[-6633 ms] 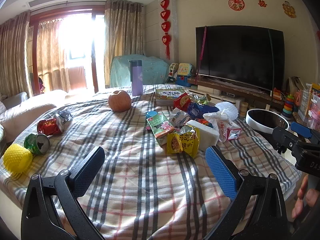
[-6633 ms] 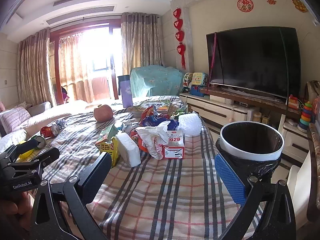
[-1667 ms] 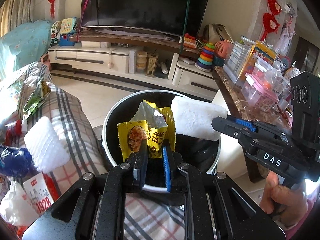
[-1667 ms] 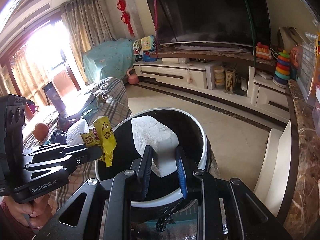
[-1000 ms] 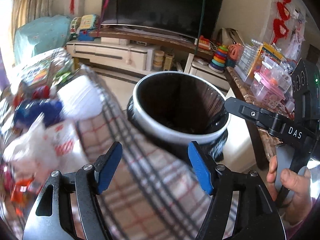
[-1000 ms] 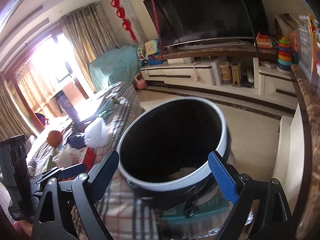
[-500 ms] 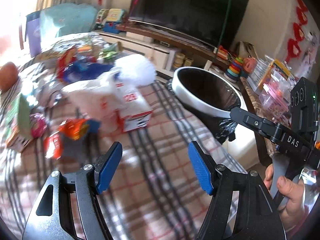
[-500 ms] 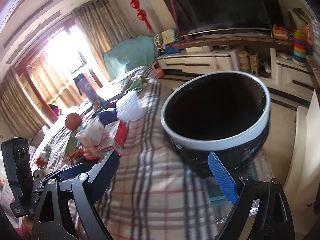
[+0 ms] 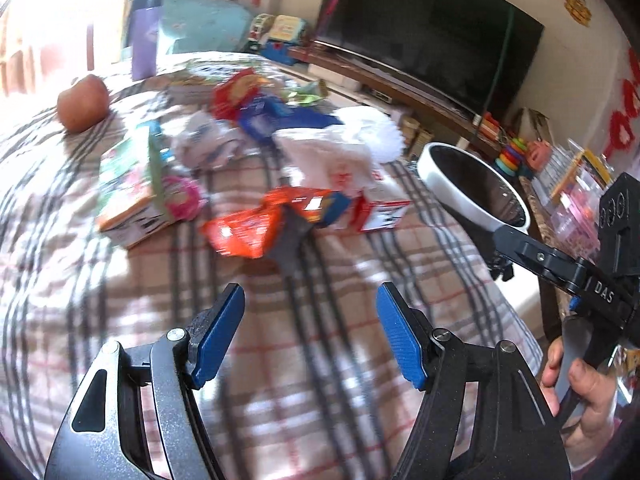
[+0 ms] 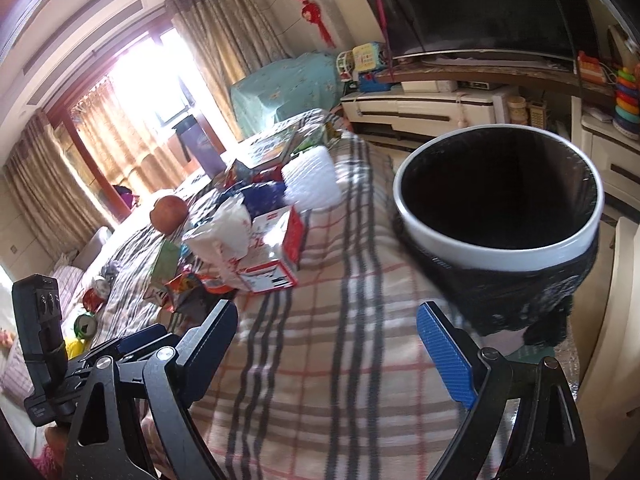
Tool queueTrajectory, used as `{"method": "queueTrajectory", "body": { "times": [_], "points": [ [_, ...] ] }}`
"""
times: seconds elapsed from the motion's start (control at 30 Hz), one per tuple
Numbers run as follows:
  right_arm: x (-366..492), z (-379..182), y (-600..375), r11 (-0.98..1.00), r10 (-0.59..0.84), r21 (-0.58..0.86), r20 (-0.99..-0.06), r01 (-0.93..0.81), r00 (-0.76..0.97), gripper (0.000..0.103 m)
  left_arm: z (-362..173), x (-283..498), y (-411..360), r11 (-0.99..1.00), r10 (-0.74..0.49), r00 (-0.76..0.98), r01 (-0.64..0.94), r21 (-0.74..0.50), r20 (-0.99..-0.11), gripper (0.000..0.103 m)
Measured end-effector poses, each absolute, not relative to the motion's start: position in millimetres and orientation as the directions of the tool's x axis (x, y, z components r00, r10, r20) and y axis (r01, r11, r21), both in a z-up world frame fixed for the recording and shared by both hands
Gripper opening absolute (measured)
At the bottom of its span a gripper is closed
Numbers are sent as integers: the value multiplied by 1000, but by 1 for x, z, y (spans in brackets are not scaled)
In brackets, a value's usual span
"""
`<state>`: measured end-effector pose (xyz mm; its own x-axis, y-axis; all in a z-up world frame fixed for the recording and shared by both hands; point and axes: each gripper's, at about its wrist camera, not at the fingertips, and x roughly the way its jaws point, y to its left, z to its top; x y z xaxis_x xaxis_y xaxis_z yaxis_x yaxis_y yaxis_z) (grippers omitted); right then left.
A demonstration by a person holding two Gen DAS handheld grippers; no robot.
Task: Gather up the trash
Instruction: 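Grasp the orange snack wrapper with left tool while right tool grasps the red-and-white milk carton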
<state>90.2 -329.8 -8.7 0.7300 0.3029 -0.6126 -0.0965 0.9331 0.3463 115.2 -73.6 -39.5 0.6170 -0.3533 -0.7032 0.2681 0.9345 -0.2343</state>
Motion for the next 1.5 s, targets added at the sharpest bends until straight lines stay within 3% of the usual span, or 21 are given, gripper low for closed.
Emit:
{"method": "queueTrajectory", "body": {
  "times": [0.8, 0.9, 0.93, 0.97, 1.1, 1.23, 1.3, 1.5],
  "points": [
    [129, -24, -279, 937, 342, 300, -667, -182, 662, 92, -41, 159, -53, 952, -300, 626, 248, -181, -720, 69],
    [135, -25, -276, 938, 340, 290, -674, -189, 656, 91, -46, 168, -57, 945, -317, 612, 273, -182, -725, 46],
    [137, -26, -274, 939, 339, 286, -676, -191, 654, 91, -49, 171, -59, 940, -327, 597, 287, -186, -733, 34],
    [140, -27, -273, 939, 339, 283, -679, -195, 651, 90, -51, 173, -60, 937, -334, 589, 295, -189, -736, 29],
    [154, -30, -263, 942, 334, 263, -691, -208, 641, 88, -51, 171, -57, 929, -355, 590, 310, -203, -726, 27],
    [169, -38, -251, 951, 308, 220, -720, -216, 622, 73, -51, 169, -53, 927, -362, 588, 306, -215, -723, 26],
    [171, -39, -250, 953, 300, 210, -729, -216, 615, 53, -51, 168, -51, 928, -361, 588, 304, -215, -724, 24],
    [151, -33, -263, 954, 298, 200, -712, -223, 636, 53, -48, 161, -53, 924, -371, 584, 310, -224, -722, 23]
  ]
}}
